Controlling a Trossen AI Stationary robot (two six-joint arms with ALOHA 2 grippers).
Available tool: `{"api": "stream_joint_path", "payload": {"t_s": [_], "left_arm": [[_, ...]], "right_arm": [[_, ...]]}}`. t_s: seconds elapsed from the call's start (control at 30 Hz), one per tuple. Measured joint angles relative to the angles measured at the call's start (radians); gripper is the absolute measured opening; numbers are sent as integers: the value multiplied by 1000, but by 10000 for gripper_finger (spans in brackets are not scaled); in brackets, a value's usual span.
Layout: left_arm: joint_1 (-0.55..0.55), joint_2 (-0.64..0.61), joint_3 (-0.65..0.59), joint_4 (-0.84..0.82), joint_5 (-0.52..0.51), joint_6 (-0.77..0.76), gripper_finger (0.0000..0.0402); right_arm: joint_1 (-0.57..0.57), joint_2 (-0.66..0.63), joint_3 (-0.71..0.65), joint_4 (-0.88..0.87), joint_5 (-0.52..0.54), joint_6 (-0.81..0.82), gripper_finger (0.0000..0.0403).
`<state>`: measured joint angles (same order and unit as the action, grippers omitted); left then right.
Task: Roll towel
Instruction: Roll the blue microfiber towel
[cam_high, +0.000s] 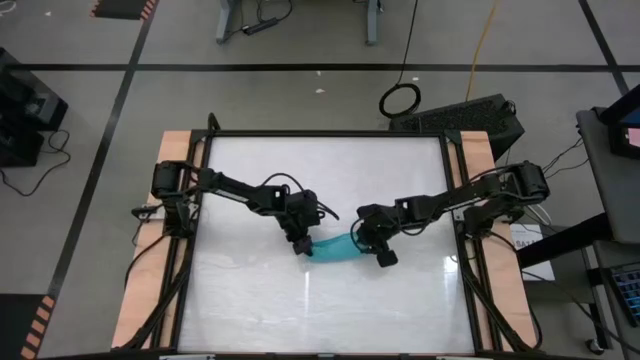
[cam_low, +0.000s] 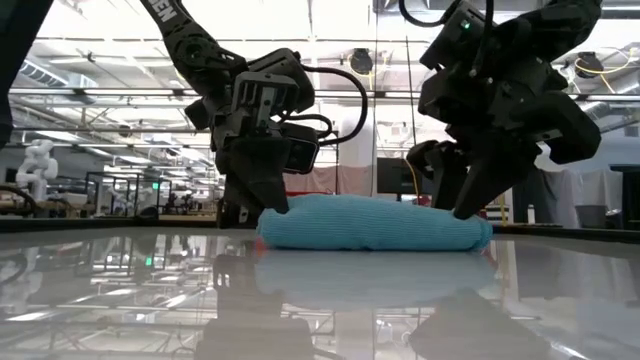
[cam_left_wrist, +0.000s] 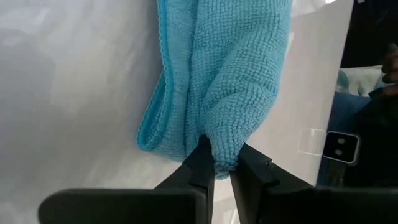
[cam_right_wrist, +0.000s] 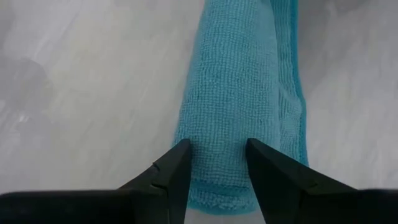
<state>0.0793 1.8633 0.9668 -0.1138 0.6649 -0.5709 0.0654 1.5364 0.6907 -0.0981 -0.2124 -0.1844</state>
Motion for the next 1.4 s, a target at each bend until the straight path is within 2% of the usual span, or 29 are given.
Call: {"api": "stream_joint_path", "payload": {"t_s": [0.23, 0.43, 0.67, 0.83, 1.07, 1.23, 1.4], "left_arm": [[6, 0, 0, 0, 39, 0, 88], [6, 0, 1, 0, 46, 0, 121], [4, -1, 2, 1, 65, 0, 128], [4, -42, 4, -1, 63, 18, 128], [4, -158, 5, -24, -16, 82, 128], [-10, -222, 5, -161, -144, 160, 128], [-41, -244, 5, -206, -197, 202, 128]], "right_arm": [[-18, 0, 0, 1, 40, 74, 142], [-69, 0, 0, 0, 17, 189, 96], [-139, 0, 0, -13, -114, 278, 13], [-172, 0, 0, -31, -175, 348, 10], [-227, 0, 0, -61, -293, 468, 3], [-244, 0, 0, -64, -345, 549, 3], [-243, 3, 0, -64, -397, 588, 3]]}}
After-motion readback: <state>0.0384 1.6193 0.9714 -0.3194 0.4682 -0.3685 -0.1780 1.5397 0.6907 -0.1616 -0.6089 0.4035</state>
